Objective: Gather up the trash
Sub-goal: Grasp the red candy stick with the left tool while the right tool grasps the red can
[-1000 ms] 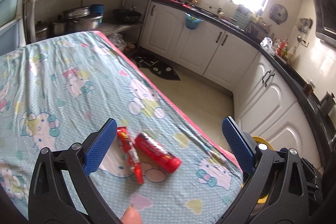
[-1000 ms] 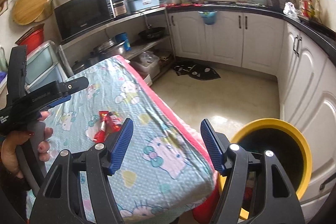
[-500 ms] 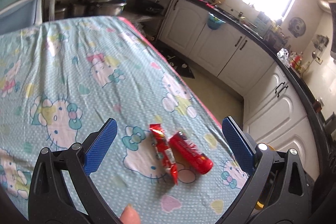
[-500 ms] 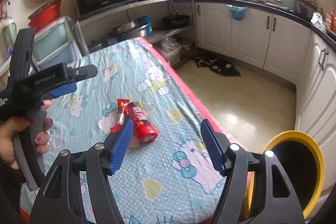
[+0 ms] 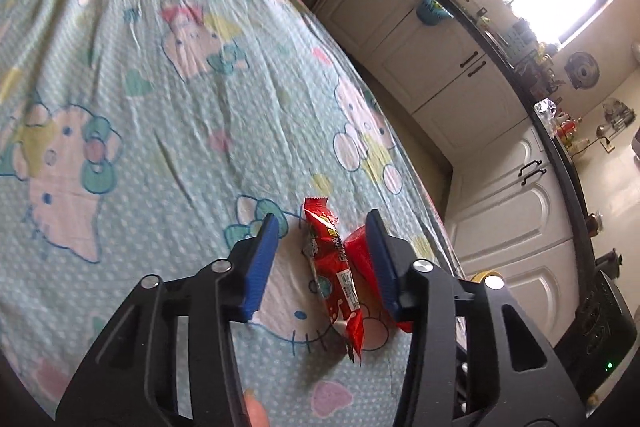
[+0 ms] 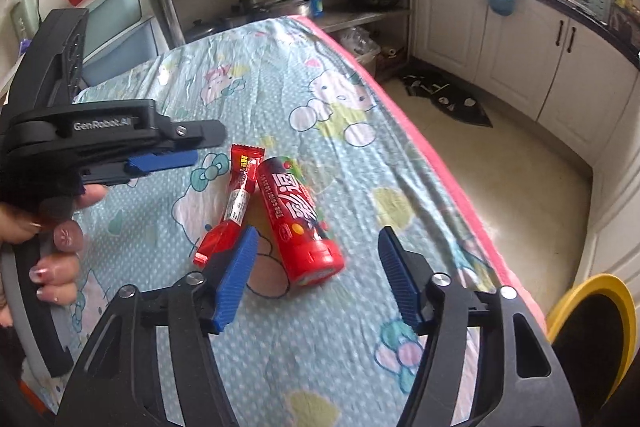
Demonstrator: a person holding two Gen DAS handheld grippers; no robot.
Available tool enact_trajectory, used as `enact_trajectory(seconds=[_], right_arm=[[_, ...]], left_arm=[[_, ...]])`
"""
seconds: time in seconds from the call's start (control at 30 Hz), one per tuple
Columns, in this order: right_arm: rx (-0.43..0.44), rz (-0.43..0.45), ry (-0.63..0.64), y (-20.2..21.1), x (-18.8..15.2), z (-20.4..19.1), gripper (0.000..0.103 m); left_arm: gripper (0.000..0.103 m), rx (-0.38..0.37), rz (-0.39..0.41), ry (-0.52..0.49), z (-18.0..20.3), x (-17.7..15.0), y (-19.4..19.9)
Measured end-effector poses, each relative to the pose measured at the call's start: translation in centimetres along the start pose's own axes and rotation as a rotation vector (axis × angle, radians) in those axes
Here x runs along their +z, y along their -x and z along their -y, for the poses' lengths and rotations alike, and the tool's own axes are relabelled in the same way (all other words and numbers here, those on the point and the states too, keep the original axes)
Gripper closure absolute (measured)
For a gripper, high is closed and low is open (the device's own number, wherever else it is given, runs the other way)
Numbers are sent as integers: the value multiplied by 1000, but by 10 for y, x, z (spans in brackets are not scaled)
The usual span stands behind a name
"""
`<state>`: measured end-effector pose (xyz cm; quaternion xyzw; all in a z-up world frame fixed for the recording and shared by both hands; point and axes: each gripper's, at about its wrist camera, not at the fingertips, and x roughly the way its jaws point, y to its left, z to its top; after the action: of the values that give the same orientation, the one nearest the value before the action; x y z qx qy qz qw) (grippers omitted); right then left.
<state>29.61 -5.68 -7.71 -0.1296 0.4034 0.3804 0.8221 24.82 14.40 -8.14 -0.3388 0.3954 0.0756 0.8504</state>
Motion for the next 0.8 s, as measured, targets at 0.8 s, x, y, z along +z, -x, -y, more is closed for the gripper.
enact_trajectory(seconds=[0.8], right_arm=[[57, -45, -94, -8, -27, 12, 70]], left_arm=[[102, 29, -74, -90, 19, -8, -37]])
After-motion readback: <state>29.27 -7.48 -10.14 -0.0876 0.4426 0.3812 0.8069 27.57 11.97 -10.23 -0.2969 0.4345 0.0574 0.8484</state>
